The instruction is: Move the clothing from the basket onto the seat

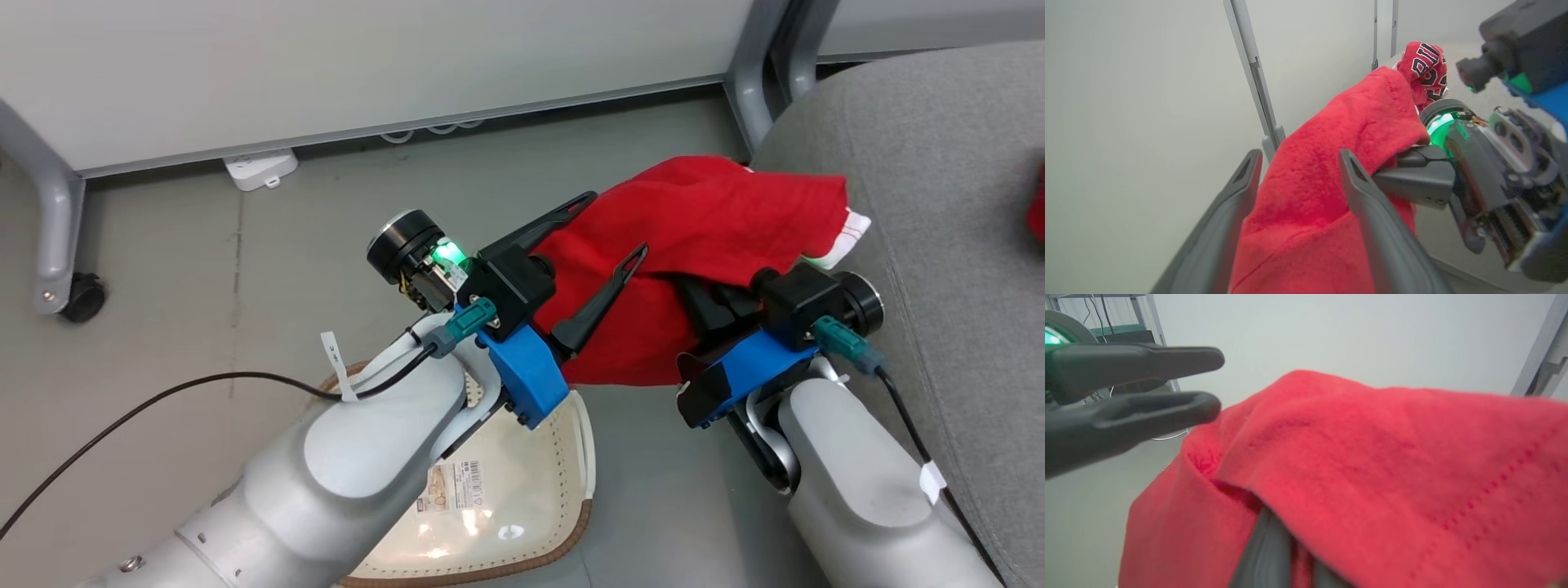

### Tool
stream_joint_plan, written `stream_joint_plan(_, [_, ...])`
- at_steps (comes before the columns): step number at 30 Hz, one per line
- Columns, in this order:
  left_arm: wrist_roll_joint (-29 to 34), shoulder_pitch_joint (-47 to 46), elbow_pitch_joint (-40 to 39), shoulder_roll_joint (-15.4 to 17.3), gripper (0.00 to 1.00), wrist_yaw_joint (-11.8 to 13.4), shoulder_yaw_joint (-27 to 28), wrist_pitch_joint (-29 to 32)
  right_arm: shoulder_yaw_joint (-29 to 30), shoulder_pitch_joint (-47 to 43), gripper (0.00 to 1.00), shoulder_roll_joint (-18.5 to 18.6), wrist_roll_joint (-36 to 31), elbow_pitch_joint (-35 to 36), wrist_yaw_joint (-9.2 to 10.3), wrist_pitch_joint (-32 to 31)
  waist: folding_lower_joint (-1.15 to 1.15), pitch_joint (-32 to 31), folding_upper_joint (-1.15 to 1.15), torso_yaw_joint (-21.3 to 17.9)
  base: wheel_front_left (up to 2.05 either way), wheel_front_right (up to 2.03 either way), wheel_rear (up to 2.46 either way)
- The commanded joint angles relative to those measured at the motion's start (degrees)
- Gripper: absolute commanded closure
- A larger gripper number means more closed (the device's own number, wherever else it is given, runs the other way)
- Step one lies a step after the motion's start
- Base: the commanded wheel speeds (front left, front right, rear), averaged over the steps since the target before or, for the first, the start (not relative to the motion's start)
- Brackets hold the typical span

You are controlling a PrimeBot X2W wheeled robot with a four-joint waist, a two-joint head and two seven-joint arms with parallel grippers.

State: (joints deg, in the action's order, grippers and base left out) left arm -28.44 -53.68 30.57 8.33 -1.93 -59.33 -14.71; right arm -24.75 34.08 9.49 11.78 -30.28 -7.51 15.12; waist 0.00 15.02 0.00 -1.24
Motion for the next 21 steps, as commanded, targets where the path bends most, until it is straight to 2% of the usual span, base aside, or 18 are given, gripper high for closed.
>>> stream_joint_plan(1, [0.33, -0.87, -0.3, 0.54, 0.0, -0.05, -0.15, 0.21, 1.78, -0.9, 1.0, -0.06, -0.35, 0.97, 0.05, 0.04, 0.0, 1.55, 0.0, -2.63, 0.0, 0.0, 0.0])
stream_joint_plan(8, [0.85, -1.47, -1.02, 1.11, 0.0, 0.04, -1.03, 0.86, 8.14, -2.58, 1.0, -0.36, -1.33, 3.78, 0.04, 0.04, 0.0, 3.7, 0.0, -7.72, 0.0, 0.0, 0.0])
stream_joint_plan(21, [1.27, -1.06, -2.0, 1.82, 0.0, -0.35, -2.96, 1.99, 18.96, -7.5, 1.0, -1.41, -2.21, 8.41, 0.04, 0.04, 0.0, 6.14, 0.0, -14.41, 0.0, 0.0, 0.0])
